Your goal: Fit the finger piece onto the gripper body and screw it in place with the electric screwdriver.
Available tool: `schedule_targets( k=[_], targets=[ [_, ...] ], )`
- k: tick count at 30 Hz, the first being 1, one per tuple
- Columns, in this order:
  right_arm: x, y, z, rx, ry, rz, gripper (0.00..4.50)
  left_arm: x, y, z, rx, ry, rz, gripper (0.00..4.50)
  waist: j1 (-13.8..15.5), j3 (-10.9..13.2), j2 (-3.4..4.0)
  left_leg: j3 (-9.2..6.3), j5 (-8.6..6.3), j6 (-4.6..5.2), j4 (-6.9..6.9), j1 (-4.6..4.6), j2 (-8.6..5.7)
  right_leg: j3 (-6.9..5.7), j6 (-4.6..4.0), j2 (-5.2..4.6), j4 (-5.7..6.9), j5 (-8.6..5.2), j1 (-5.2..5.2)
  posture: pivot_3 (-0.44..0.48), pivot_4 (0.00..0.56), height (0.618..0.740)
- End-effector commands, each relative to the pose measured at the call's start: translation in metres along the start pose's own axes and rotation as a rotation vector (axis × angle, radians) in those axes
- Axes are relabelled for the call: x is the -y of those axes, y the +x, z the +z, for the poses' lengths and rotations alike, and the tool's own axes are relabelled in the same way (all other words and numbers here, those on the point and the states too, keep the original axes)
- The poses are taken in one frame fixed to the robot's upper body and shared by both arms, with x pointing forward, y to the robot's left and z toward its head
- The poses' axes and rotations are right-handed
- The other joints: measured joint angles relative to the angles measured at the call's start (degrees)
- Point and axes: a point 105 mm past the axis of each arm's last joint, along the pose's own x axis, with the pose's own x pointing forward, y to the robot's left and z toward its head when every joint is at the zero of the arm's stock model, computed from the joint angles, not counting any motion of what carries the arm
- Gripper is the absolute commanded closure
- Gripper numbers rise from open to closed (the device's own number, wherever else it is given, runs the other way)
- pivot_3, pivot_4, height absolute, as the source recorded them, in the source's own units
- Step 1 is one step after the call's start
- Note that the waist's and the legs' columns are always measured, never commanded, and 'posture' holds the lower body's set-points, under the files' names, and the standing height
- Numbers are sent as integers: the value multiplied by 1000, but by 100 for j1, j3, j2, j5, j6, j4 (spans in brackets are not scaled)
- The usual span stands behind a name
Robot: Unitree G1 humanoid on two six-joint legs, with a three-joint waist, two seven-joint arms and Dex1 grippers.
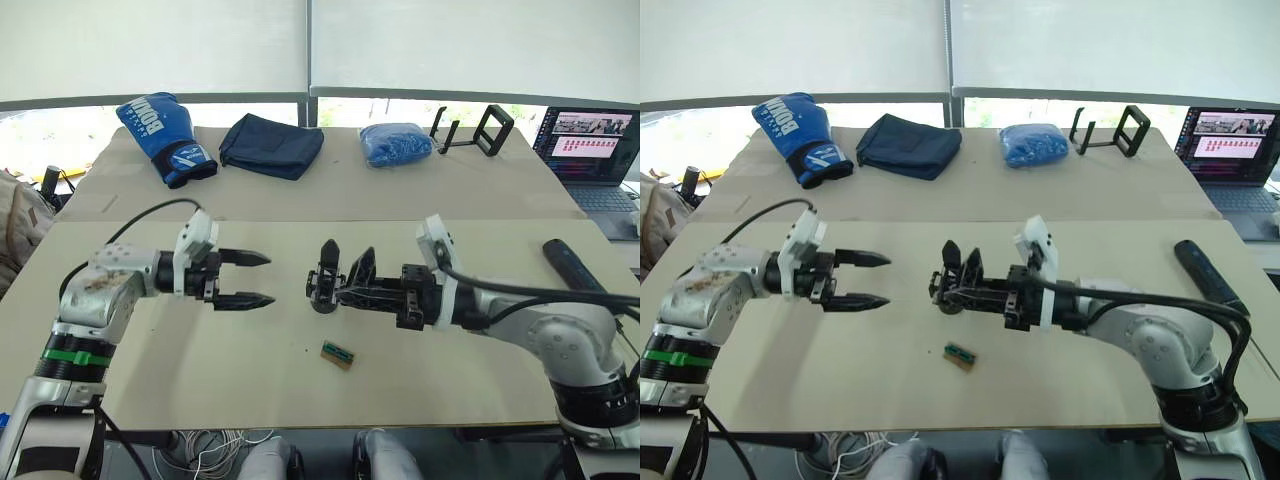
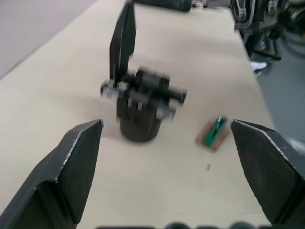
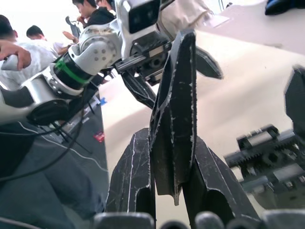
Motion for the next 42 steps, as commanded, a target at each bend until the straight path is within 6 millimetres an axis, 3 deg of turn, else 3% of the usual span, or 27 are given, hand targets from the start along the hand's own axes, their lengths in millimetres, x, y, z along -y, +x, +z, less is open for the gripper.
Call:
schedule_targets(
  k=[1, 4, 8, 14, 24, 30, 39, 42],
  targets=[
    [0, -2, -3, 26, -217, 45, 4115, -3, 2, -22, -42, 88, 30, 0, 8, 0, 0, 0, -2, 3, 2, 0, 0, 1, 1, 0, 0, -1, 0, 0, 150, 740],
    [8, 1, -14, 6, -305, 29, 4115, -2, 13, -39, -47, 85, 31, 0, 10, 1, -2, 4, -3, 6, 5, -1, -1, 1, 2, 0, 1, -1, 0, 0, 150, 740],
    [13, 0, -20, 67, -296, 23, 4116, -2, 45, -50, -29, 72, 35, 0, 34, 1, -6, 2, -3, 6, 12, -3, 0, -1, 2, 0, 4, 0, 1, 0, 150, 740],
    [14, -8, -34, 36, -323, 32, 4116, -9, 71, -48, -12, 64, 20, 0, 61, 1, -9, 2, -4, 8, 17, -2, -1, -3, 2, 0, 5, 1, 2, 0, 150, 740],
    [10, -6, -36, 34, -341, 17, 4116, -18, 109, -35, 23, 91, -45, 0, 52, 1, -13, 0, -5, 11, 19, -1, -1, -3, 3, 1, 7, 2, 4, 0, 150, 740],
    [7, -9, -38, 28, -343, -2, 4116, -17, 124, -27, 36, 100, -85, 0, 53, 2, -14, -1, -7, 15, 23, -2, -1, -2, 3, 0, 7, 3, 4, 0, 150, 740],
    [4, -8, -41, 23, -335, -8, 4116, -18, 130, -35, -10, 115, -101, 0, 51, 1, -16, -3, -9, 19, 26, -2, -1, -1, 4, -1, 7, 3, 5, 0, 150, 740],
    [5, -9, -41, 20, -336, -13, 4116, -19, 128, -38, -30, 128, -103, 1137, 51, 1, -17, -3, -10, 20, 28, -2, -1, -1, 4, 0, 7, 3, 6, 0, 150, 740]
  ],
)
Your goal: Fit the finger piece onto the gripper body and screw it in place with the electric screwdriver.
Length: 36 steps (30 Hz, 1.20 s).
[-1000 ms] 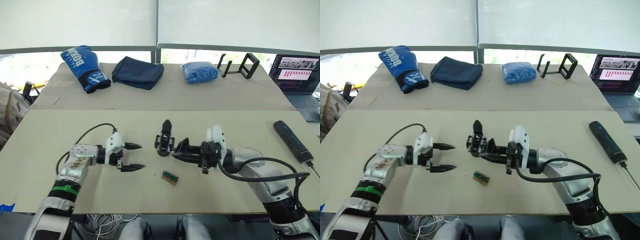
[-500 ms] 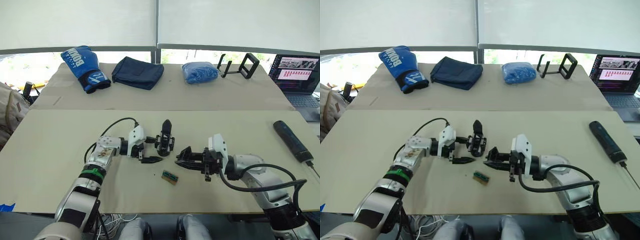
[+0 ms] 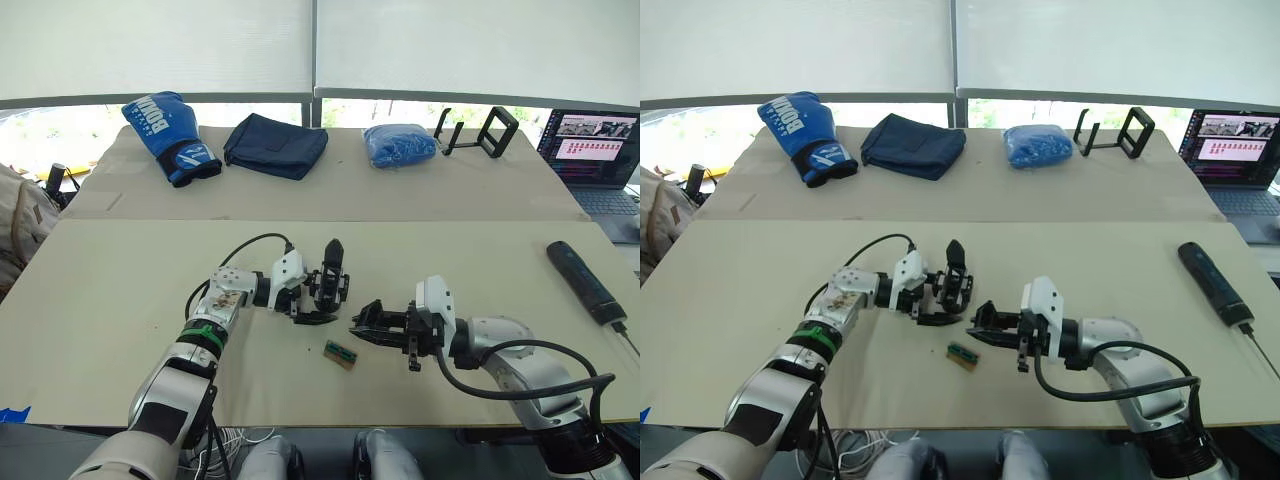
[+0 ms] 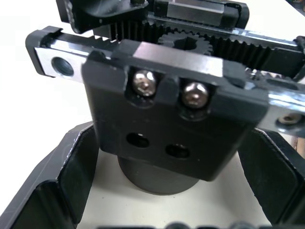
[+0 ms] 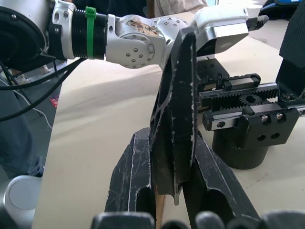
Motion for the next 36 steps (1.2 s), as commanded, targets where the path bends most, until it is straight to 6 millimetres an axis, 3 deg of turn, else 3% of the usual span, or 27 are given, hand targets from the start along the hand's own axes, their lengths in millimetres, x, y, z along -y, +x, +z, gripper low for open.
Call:
schedule_targets(
  k=[1, 2, 3, 8, 17, 27, 36],
  targets=[
    [0, -3, 12, 29, -47, -11, 4116, -2, -2, 1, -24, 32, -8, 1684, 0, 0, 0, 0, 0, 0, 0, 0, 0, 0, 0, 0, 0, 0, 0, 0, 150, 740],
    [0, -3, 12, 29, -47, -11, 4116, -3, -2, 1, -22, 33, -4, 2104, 0, 0, 0, 0, 0, 1, 0, 0, 0, 0, 0, 0, 0, 0, 0, 0, 150, 740],
    [0, -3, 12, 29, -48, -10, 4116, -3, -2, 1, -20, 33, -2, 2179, 0, 0, 0, -1, -1, 1, 1, 0, 0, 0, 0, 0, 0, 0, 0, 0, 150, 740],
    [2, 0, 20, 57, -83, 3, 4116, -2, -2, 2, -13, 47, -4, 2177, -1, 0, 0, -1, -1, 2, 2, 0, 1, 0, 0, 0, 1, 0, 0, 0, 150, 740],
    [25, 25, 52, 136, -116, 12, 4116, 0, -1, 5, -8, 58, -8, 2177, -10, 0, -1, -3, -2, 4, 13, -3, 1, -2, 0, 1, 6, 1, 0, 0, 150, 740],
    [38, 58, 31, 88, -125, 31, 4116, 5, 2, 4, 2, 25, -17, 2177, -35, 0, -1, 0, -4, 7, 19, -9, -1, -6, 5, 0, 6, 4, 0, 0, 150, 740],
    [42, 62, 20, 46, -107, 41, 4116, 6, 1, 0, -21, 25, -13, 2177, -48, -1, 0, 0, -4, 7, 20, -9, -1, -6, 7, 0, 7, 5, 0, 0, 150, 740]
  ],
)
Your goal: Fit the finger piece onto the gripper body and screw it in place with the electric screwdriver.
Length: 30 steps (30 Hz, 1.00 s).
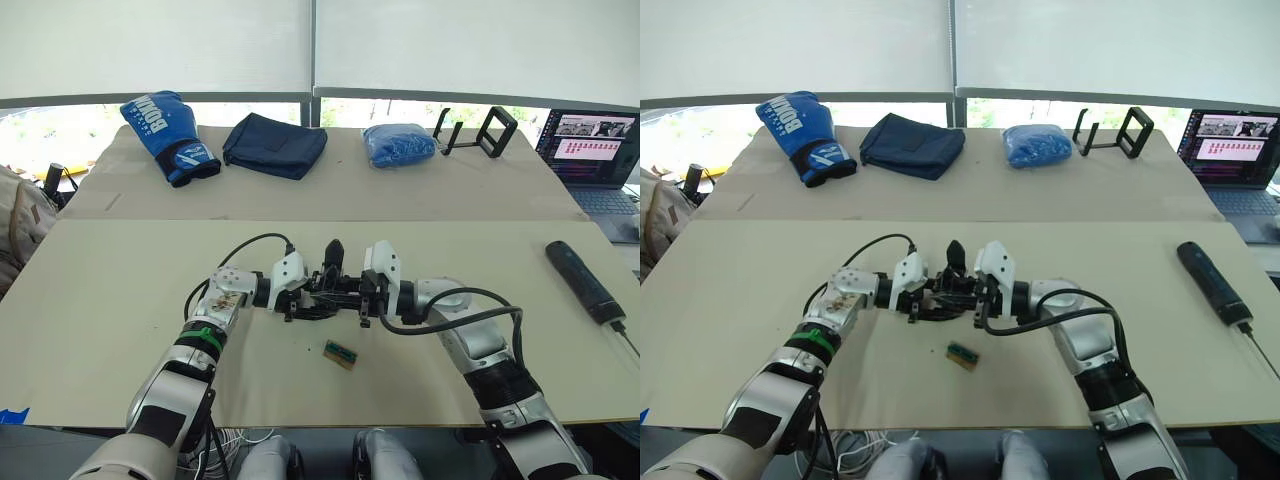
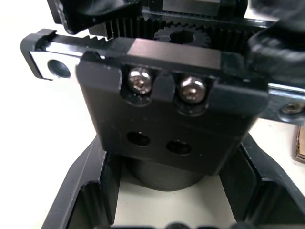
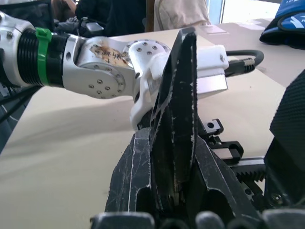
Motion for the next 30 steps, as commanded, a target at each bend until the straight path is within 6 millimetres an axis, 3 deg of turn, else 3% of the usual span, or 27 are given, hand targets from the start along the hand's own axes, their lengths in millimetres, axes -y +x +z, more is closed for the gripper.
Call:
schedule_targets(
  k=[1, 13, 30],
  targets=[
    [3, 0, 5, 4, -41, 0, 4116, 4, 1, -1, -12, 7, -18, 2177, -6, 0, 0, 0, 0, 0, 0, 0, 0, 0, 0, 0, 0, 0, 0, 0, 150, 740],
    [-4, -3, -5, -35, 18, 51, 4116, 4, 1, -2, -15, 4, -15, 2177, -18, -1, 1, 0, 0, 0, 0, 1, 0, 0, 0, 0, 1, 0, 0, 0, 150, 740],
    [0, -7, -20, -162, 140, 87, 4117, 4, 1, -1, -5, -3, 1, 2177, -20, -6, 2, -1, 0, 0, 1, 3, 0, -1, 0, -3, 2, 0, 4, 0, 150, 740]
  ],
)
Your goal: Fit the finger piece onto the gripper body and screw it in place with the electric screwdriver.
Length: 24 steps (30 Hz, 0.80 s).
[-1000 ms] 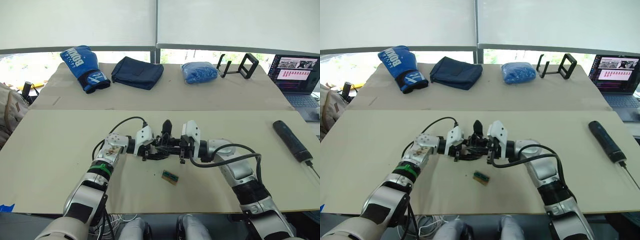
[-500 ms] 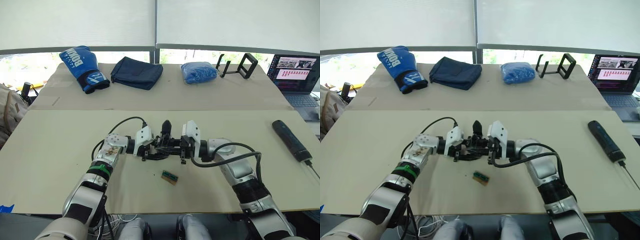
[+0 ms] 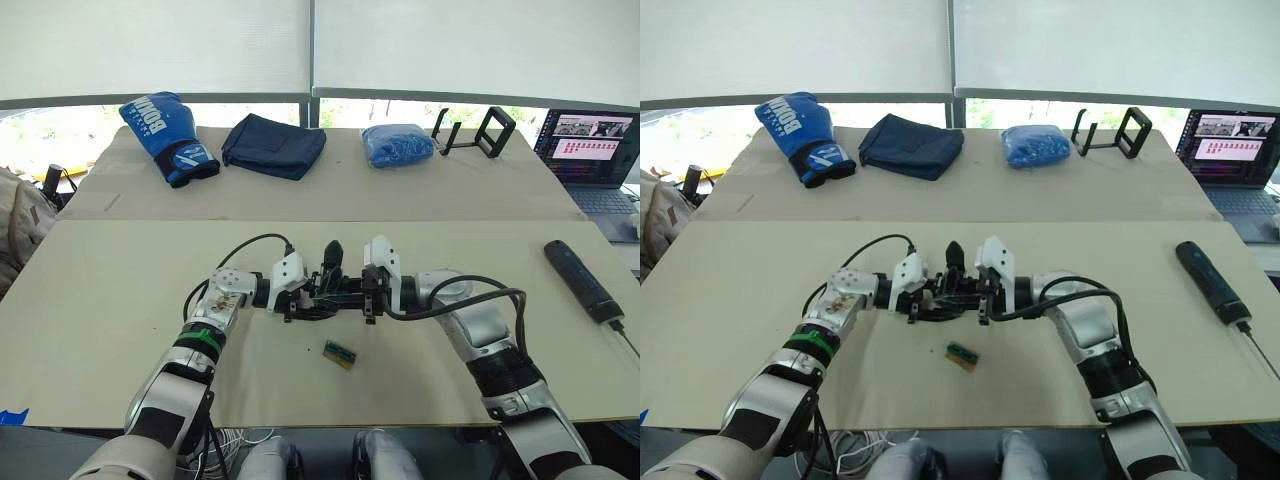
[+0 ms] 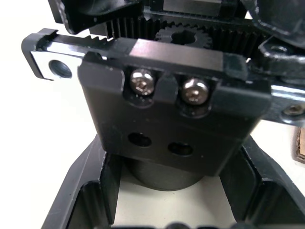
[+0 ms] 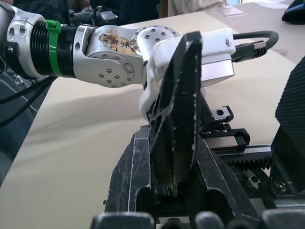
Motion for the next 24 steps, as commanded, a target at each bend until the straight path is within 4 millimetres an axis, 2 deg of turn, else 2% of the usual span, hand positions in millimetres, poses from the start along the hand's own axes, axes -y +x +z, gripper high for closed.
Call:
schedule_targets(
  k=[1, 11, 20, 24],
  targets=[
    [-1, -3, -17, -79, 62, 5, 4117, 3, 1, 0, -2, -2, -9, 2177, 0, -2, 0, -1, 0, 0, 0, 1, 0, 0, 0, 0, 0, 0, 0, 0, 150, 740],
    [3, -5, -20, -91, 63, -27, 4117, 3, 0, 0, 1, -5, -5, 2177, -3, -11, 0, -1, 0, 0, -2, 7, 0, 0, 0, 0, -1, 0, 6, 0, 150, 740],
    [8, -9, -18, -147, -8, -40, 4117, 5, 1, 0, 2, -9, -10, 2177, -7, -12, 0, 0, 0, 0, -2, 7, 1, 1, 0, 0, 0, 0, 7, 0, 150, 740],
    [7, -8, -12, -155, -21, -30, 4118, 6, 1, -1, 2, -12, -10, 2177, -7, -12, 0, -1, 0, 0, -2, 7, 1, 0, 0, -1, 0, 0, 7, 0, 150, 740]
  ],
)
